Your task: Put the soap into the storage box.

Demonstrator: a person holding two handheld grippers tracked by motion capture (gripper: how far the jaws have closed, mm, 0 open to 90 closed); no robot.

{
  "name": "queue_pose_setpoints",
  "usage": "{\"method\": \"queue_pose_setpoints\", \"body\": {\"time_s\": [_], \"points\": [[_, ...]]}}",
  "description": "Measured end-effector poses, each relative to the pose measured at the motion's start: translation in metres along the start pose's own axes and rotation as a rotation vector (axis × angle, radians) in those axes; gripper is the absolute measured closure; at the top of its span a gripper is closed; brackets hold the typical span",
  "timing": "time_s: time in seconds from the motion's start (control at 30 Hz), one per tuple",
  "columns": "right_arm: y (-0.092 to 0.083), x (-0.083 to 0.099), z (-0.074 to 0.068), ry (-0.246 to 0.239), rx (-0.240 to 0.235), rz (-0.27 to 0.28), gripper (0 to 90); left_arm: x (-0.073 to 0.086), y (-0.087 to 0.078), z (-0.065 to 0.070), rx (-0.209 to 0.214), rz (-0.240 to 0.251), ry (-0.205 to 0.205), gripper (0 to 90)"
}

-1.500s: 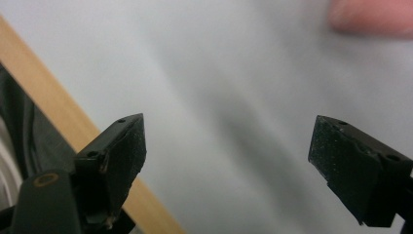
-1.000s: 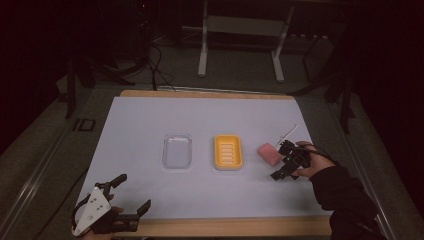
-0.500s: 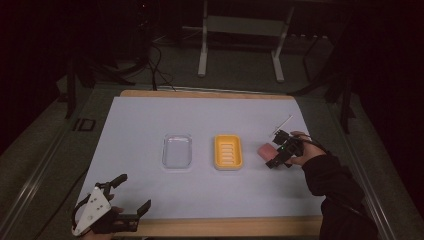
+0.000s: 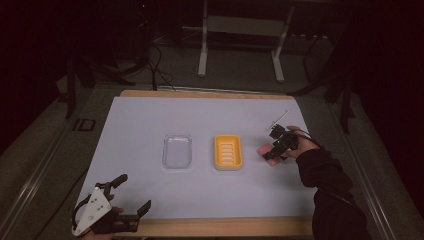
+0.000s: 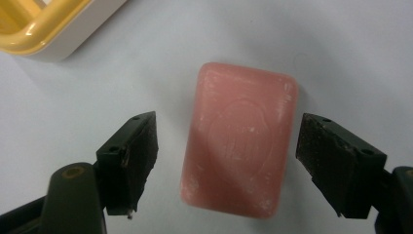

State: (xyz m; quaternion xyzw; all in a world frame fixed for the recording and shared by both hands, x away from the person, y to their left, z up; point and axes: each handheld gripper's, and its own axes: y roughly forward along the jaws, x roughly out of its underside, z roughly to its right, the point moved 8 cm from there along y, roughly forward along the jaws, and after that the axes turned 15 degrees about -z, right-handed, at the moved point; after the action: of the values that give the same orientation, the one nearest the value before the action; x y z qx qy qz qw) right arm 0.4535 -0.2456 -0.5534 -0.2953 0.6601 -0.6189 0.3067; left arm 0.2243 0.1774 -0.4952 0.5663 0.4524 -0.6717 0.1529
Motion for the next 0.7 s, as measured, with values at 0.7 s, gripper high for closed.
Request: {"method": "queue_pose_setpoints", "body": {"time_s": [0.7], "points": [[0.025,-0.004,0.006,0.027,0.051,-0.073,35.4,0.0,0.001,0.001,0.001,-0.004,0.0,0.2]]}}
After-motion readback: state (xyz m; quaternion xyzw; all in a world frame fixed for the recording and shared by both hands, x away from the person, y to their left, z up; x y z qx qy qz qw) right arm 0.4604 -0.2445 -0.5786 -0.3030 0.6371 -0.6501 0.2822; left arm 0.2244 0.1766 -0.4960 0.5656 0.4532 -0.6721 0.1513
